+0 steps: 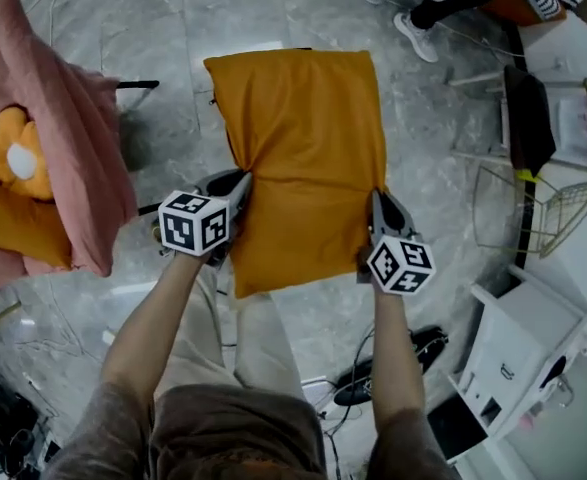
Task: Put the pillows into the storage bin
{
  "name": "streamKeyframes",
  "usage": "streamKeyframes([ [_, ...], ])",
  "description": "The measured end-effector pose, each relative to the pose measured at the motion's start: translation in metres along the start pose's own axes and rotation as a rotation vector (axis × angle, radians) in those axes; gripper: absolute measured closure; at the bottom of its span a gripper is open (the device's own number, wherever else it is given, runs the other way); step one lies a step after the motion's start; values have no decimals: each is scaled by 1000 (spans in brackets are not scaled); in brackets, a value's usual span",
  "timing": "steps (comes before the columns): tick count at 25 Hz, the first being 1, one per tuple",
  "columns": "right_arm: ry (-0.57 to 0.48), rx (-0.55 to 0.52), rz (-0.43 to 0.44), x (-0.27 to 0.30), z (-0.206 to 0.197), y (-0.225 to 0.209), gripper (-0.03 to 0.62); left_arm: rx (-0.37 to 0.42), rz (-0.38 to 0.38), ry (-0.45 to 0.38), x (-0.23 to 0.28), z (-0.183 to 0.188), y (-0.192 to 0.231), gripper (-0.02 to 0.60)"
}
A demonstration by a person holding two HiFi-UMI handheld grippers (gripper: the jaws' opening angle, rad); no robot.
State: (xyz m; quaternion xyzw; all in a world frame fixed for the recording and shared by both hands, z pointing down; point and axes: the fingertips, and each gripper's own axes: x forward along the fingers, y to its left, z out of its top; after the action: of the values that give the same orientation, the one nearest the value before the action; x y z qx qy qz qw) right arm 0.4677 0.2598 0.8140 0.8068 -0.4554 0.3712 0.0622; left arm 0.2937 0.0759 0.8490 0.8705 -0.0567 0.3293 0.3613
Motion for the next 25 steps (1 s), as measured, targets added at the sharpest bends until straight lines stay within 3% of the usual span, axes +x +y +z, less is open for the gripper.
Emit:
streamKeyframes([
  [13,4,-5,-22,91,-95,-54,577,40,45,44,104,-63,71,553],
  [17,31,-84,-118,102,-106,-73,506,-7,118,62,115,-76,90,448],
  [18,30,-105,-135,101,-106,-75,524,-20,135,68,115,-80,94,432],
  [19,26,-119,-135,100,-105,-74,543,-23,144,68,112,-82,96,430],
  [25,59,-96,-10,95,-104,-43,432,-25,122,68,97,-94,82,387],
])
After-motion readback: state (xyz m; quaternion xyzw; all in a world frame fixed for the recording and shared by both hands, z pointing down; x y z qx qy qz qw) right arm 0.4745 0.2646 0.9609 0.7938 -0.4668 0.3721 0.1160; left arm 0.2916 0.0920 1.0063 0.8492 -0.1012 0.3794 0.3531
